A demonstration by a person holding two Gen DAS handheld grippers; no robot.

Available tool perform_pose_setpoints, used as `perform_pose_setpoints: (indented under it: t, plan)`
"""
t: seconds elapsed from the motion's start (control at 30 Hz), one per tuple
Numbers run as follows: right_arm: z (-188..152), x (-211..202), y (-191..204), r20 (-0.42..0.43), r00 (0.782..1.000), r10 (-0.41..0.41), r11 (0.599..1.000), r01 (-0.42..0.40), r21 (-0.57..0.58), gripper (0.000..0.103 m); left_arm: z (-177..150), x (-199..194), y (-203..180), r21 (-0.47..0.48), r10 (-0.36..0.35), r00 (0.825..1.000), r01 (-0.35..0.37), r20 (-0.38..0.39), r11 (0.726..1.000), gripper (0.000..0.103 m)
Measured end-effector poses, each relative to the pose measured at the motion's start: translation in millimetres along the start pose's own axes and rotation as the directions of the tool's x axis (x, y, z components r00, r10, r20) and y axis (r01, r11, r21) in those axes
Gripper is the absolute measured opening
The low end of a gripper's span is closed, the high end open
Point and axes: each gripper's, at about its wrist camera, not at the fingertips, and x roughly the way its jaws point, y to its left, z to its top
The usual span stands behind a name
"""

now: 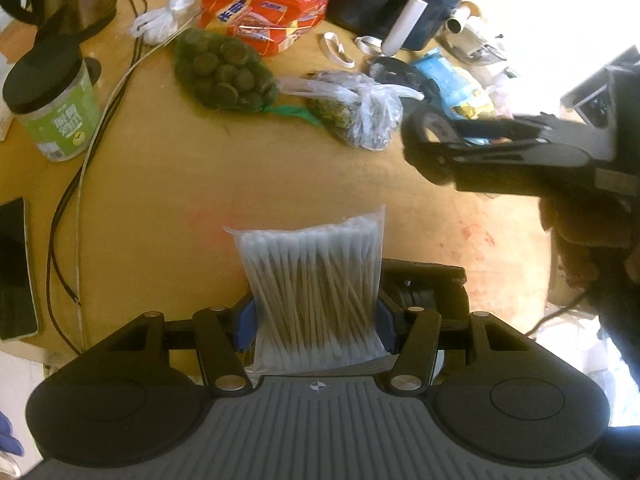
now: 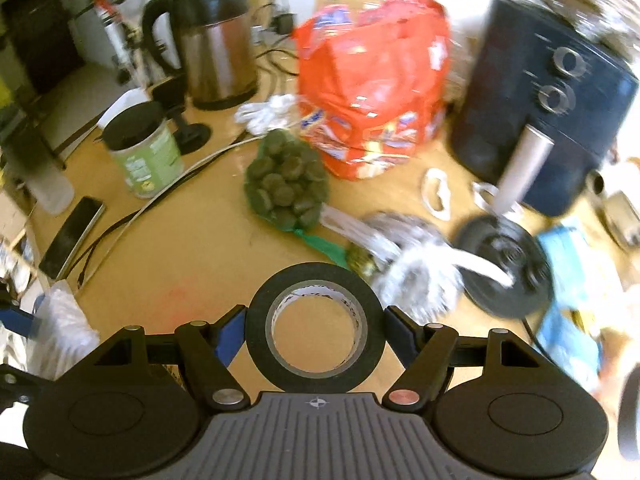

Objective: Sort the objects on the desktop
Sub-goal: 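Carry the swab bag and the tape roll over the box with both tools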

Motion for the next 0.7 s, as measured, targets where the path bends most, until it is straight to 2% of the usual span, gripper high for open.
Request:
perform_pose_setpoints:
  t: [0.3, 0.7]
  plan:
    - [-28.4, -29.2, -9.8, -0.043, 0.997, -0.069, 0.983, 0.075, 0.170, 0.075, 4.8, 1.8, -8.6, 0.051, -0.003, 1.000, 0.003, -0.007, 0.999, 0.056]
    - [-65.7, -53.5, -7.1, -0.071, 0.995, -0.076, 0.958, 0.093, 0.271, 0.075, 4.6, 3.7, -21.5, 0.092, -0.002, 1.000, 0.004, -0.016, 0.996, 0.056]
